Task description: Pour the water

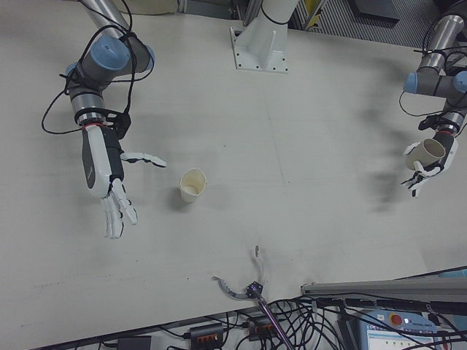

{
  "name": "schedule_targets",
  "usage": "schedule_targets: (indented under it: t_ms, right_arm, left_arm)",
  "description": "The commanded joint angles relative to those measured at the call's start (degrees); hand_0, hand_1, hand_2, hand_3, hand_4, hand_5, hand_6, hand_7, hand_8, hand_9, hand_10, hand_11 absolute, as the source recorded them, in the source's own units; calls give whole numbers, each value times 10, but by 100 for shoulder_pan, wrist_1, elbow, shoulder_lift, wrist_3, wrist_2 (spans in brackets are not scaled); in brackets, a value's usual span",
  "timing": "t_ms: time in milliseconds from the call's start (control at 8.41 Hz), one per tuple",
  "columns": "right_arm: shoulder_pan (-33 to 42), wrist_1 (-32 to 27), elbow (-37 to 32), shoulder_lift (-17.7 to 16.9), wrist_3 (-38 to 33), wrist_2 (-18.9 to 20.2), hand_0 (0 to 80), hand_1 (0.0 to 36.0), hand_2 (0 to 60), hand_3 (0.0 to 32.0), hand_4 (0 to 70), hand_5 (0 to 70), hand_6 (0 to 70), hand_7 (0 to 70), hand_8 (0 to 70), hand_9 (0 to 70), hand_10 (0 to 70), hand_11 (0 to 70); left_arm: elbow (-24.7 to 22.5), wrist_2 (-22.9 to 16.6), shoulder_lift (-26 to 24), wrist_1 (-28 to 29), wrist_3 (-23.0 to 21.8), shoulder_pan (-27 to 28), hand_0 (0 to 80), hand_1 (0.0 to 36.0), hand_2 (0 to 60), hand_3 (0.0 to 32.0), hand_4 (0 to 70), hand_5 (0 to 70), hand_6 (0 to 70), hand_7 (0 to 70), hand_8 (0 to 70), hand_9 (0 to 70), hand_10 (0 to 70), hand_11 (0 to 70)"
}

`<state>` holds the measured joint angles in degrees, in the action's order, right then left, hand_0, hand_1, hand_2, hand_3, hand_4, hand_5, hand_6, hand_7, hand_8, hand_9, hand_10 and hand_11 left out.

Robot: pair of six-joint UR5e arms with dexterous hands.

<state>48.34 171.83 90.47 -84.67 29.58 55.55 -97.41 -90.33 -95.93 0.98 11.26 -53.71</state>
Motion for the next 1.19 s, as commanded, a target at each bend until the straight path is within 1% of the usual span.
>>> schedule_targets:
  t_ms: [0,119,238,357,476,594,832,951,1070]
  right_arm:
    - [-552,-800,-1030,239,171,-281,505,220,191,194,0,62,0,0,11,0,0,0]
    - [-728,-809,-1005,327,171,-281,494,203,180,184,0,59,0,0,15,0,0,0]
    - [-843,-809,-927,354,163,-281,482,190,173,192,0,54,0,0,15,0,0,0]
    - [-922,-809,-856,354,162,-273,485,199,193,200,0,54,0,0,11,0,0,0]
    - [-958,-809,-856,354,171,-273,478,191,197,208,0,50,0,0,7,0,0,0]
    - [-1045,-800,-890,346,163,-273,475,186,197,204,0,47,0,0,3,0,0,0]
    - [-1265,-791,-856,441,171,-264,471,187,227,210,0,49,0,0,9,0,0,0]
    - [-1292,-791,-847,442,163,-273,472,189,234,206,0,52,12,0,15,3,0,0]
    - [-1275,-791,-803,442,128,-281,472,194,242,214,0,55,26,3,16,5,0,0]
  left_arm:
    - [-33,7,39,-72,-1,-8,800,360,600,0,700,700,175,117,59,9,118,202]
    - [-33,7,39,-80,-10,-8,800,360,600,0,700,700,171,115,57,9,119,203]
    - [-15,7,39,-80,-10,-8,800,360,600,0,700,700,173,117,57,9,119,204]
    - [-15,7,48,-89,-10,-8,800,360,600,0,700,700,175,118,58,9,120,204]
    - [2,7,48,-89,-10,-8,800,360,600,0,700,700,175,119,59,9,121,206]
    - [29,7,48,-81,-1,-8,800,360,600,0,700,700,177,119,60,9,121,206]
    - [73,7,48,-80,-1,-8,800,360,600,0,700,700,179,118,63,9,123,208]
    - [82,7,57,-80,-1,-8,800,360,600,0,700,700,180,118,63,9,123,208]
    - [82,7,57,-80,-1,-8,800,360,600,0,700,700,181,118,64,9,125,211]
